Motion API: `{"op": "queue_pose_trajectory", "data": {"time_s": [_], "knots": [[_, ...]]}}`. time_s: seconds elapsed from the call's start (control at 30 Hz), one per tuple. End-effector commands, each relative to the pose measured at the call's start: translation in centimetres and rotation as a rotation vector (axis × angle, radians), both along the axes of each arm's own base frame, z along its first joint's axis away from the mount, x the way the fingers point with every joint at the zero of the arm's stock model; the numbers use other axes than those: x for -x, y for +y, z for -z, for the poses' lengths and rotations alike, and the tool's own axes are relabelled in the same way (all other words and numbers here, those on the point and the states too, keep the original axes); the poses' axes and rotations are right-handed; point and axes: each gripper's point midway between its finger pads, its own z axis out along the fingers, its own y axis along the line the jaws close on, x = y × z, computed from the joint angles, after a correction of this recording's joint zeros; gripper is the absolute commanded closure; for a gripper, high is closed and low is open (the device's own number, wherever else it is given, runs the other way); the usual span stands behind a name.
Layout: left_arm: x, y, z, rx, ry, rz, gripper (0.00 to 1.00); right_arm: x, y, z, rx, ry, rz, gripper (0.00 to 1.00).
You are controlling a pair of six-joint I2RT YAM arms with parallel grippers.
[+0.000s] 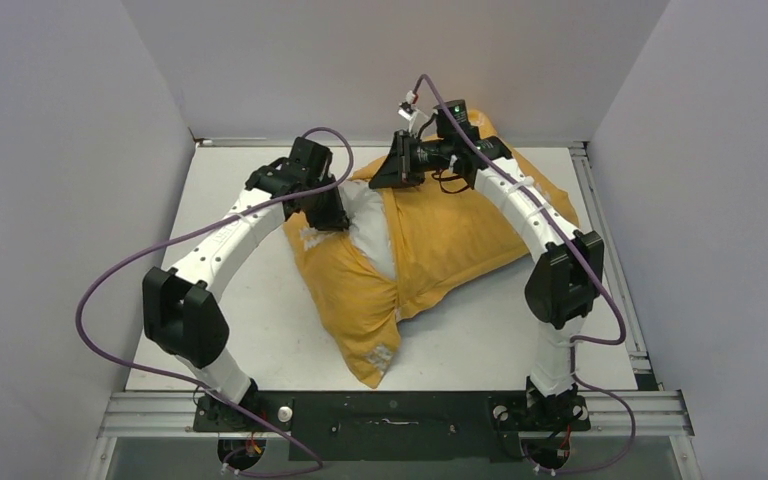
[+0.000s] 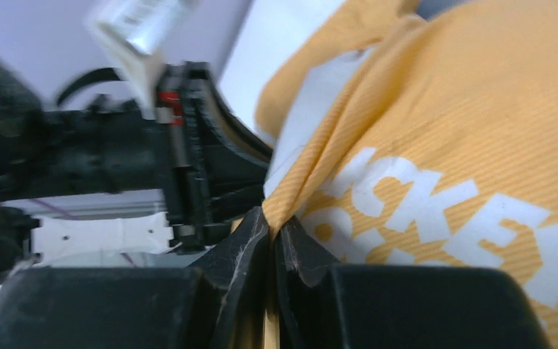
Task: Put the pillow into the pillowcase
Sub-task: Stuff the pillow into the pillowcase.
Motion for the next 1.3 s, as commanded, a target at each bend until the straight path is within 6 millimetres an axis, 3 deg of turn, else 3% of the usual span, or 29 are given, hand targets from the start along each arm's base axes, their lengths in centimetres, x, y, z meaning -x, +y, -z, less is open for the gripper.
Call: {"op": "queue_pose_trajectory", "data": {"time_s": [0.0, 0.17, 0.23, 0.3, 0.37, 0.43, 0.47, 0.53, 0.63, 0.7, 0.8, 0.87, 0.97, 1.17, 1.23, 1.27], "knots": [[-0.5, -1.0, 3.6, -0.025, 0.06, -0.007, 0.89, 5.9, 1.9, -14.4, -0.44, -0.207, -0.247, 0.95], [-1.8, -1.4, 3.7, -0.018, 0.041, -0.028, 0.91, 9.3, 4.0, -15.7, -0.533, -0.17, -0.367, 0.95], [-2.5, -1.7, 3.1, -0.013, 0.023, -0.031, 0.91, 10.6, 5.3, -15.3, -0.533, -0.147, -0.417, 0.95], [-3.1, -1.9, 2.2, -0.001, -0.006, -0.032, 0.91, 11.7, 6.6, -13.6, -0.511, -0.105, -0.457, 0.95], [-4.0, -2.0, 0.6, 0.036, -0.051, -0.046, 0.91, 12.0, 7.6, -9.9, -0.433, -0.074, -0.468, 0.95], [-4.8, -1.7, -1.5, 0.088, -0.111, -0.072, 0.9, 11.5, 7.4, -4.1, -0.277, 0.0, -0.43, 0.95], [-5.1, -1.4, -2.5, 0.118, -0.14, -0.09, 0.89, 11.4, 6.8, -0.8, -0.174, 0.074, -0.406, 0.95], [-5.5, 0.1, -4.7, 0.176, -0.19, -0.142, 0.85, 9.8, 5.5, 3.5, -0.007, 0.084, -0.36, 0.95], [-4.7, 2.8, -7.1, 0.198, -0.222, -0.191, 0.68, 8.4, 2.9, 10.5, 0.288, 0.14, -0.328, 0.95], [-3.4, 4.4, -7.5, 0.175, -0.194, -0.204, 0.51, 8.0, 1.3, 14.1, 0.442, 0.158, -0.312, 0.95], [-0.9, 5.8, -7.5, 0.139, -0.123, -0.204, 0.42, 8.0, -0.3, 17.4, 0.558, 0.201, -0.28, 0.95], [0.7, 5.6, -7.5, 0.153, -0.08, -0.188, 0.4, 7.8, -1.2, 18.5, 0.618, 0.202, -0.258, 0.95], [2.7, 4.3, -6.9, 0.213, -0.014, -0.178, 0.4, 7.4, -1.4, 18.5, 0.633, 0.188, -0.24, 0.95], [3.5, 1.7, -3.3, 0.293, 0.059, -0.186, 0.47, 7.2, -0.5, 17.1, 0.58, 0.163, -0.238, 0.95], [2.9, 1.2, -2.2, 0.317, 0.068, -0.197, 0.56, 7.2, -0.4, 16.8, 0.567, 0.159, -0.243, 0.95], [2.3, 1.0, -2.1, 0.327, 0.054, -0.201, 0.69, 7.3, -0.4, 16.7, 0.564, 0.162, -0.246, 0.95]]}}
